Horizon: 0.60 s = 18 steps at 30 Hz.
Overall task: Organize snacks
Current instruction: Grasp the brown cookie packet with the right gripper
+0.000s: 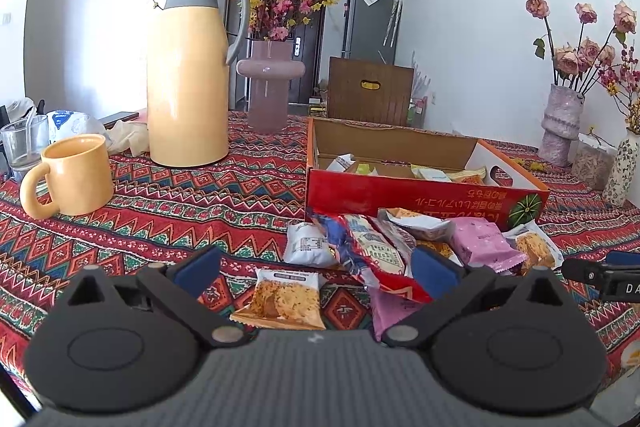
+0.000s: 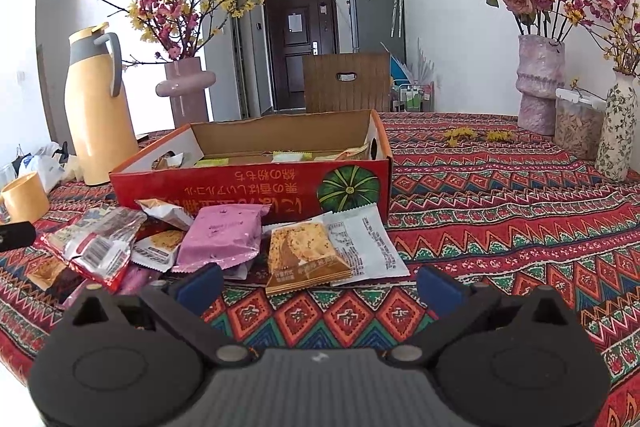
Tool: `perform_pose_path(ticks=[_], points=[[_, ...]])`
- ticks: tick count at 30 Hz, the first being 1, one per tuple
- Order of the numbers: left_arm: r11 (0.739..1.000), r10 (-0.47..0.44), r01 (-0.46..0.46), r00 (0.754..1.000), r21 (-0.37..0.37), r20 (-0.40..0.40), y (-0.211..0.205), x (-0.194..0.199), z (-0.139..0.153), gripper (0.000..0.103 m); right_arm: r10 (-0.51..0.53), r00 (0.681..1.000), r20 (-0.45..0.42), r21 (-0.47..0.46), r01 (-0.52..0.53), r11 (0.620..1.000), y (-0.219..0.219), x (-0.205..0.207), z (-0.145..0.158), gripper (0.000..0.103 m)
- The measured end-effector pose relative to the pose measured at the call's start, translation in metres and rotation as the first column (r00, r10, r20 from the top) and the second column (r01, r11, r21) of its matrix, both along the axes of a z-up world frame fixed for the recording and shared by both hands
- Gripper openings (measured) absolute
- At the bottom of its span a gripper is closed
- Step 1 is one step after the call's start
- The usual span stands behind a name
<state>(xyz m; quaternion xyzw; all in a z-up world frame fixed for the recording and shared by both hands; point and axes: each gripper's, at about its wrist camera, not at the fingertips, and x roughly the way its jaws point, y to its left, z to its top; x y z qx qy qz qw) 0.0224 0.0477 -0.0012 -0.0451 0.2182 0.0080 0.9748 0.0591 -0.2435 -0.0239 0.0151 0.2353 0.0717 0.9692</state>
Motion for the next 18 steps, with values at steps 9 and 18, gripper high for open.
perform_pose_path(ticks=[9,18], points=[[1.0,0.004,-0.004,1.0,0.005,-0.007,-0.001,0.002,-0.001,0.103,-0.032,0.999,-0.002,-0.026,0.032,0.999,-0.01,0.024,0.005,0.102],[1.0,0.006,-0.006,1.0,0.013,-0.003,-0.001,0.001,0.002,0.103,0.023,0.999,-0.048,-0.11,-0.028,0.993,0.018,0.062,-0.001,0.081]])
